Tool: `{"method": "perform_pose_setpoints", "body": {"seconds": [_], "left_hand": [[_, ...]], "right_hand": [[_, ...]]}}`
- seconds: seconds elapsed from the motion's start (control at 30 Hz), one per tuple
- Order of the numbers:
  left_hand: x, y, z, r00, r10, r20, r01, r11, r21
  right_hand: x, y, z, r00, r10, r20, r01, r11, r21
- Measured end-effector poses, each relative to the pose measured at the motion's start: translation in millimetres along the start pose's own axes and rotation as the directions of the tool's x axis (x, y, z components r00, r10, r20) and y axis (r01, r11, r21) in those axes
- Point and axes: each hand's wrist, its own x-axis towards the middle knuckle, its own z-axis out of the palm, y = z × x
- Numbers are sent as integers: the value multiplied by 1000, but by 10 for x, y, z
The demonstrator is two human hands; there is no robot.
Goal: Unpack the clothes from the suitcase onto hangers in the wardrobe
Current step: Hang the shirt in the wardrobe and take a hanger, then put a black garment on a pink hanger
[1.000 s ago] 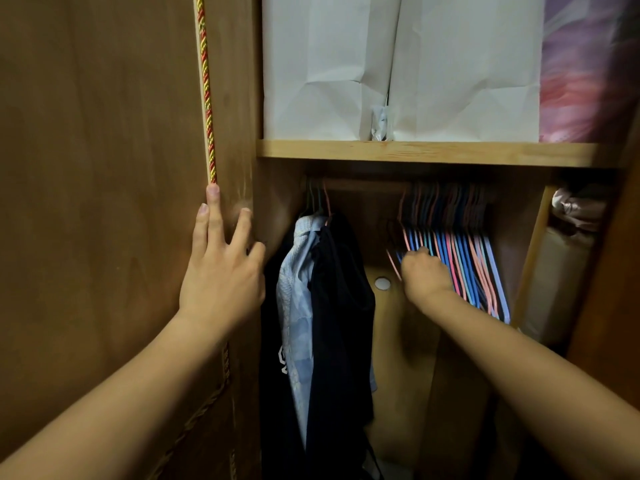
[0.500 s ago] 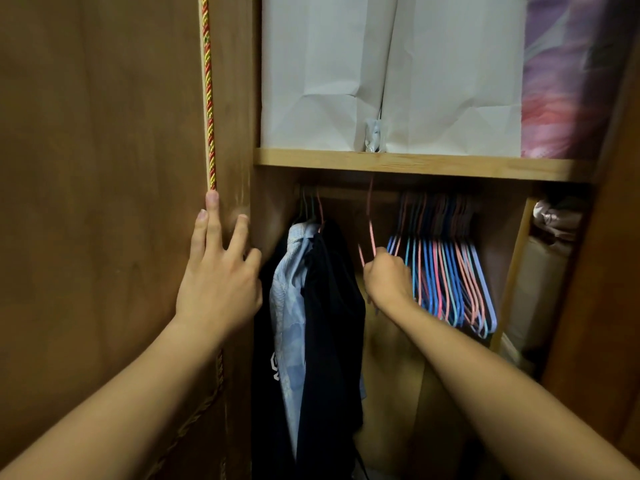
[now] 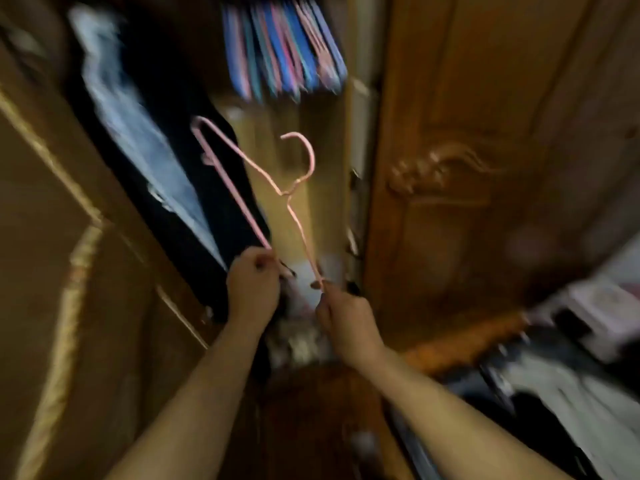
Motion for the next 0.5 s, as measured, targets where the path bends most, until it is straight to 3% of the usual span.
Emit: {"method": "perform_pose_setpoints", "body": {"seconds": [0.1, 0.17, 0.23, 0.3, 0.37, 0.43, 0.5], "left_hand": [[-839, -638, 783, 925, -290, 244, 328, 935, -133], [-1370, -721, 1110, 820, -384, 425, 498, 844, -199], [-1713, -722, 1341, 724, -455, 518, 614, 768, -184], [-1976, -717, 1590, 611, -520, 597, 694, 715, -87], [-2189, -711, 1853, 455, -560, 692, 736, 674, 62], [-2419, -659, 2099, 289, -566, 772, 719, 661, 215], [-2706, -552, 2368, 197, -544, 816, 642, 701, 312]], "right_hand": [[-1267, 330, 36, 981, 169, 96, -172, 985, 25], [-1830, 420, -73, 943, 301, 142, -311, 949, 51], [-2265, 531, -194, 891, 442, 107, -454, 880, 142], [-2645, 626, -364, 793, 604, 78, -596, 744, 303], [-2913, 731, -539, 690, 722, 44, -657, 601, 455], [-3108, 846, -731, 594, 803, 48, -687, 475, 550], [-3321, 1057, -941, 514, 854, 82, -698, 360, 619]]}}
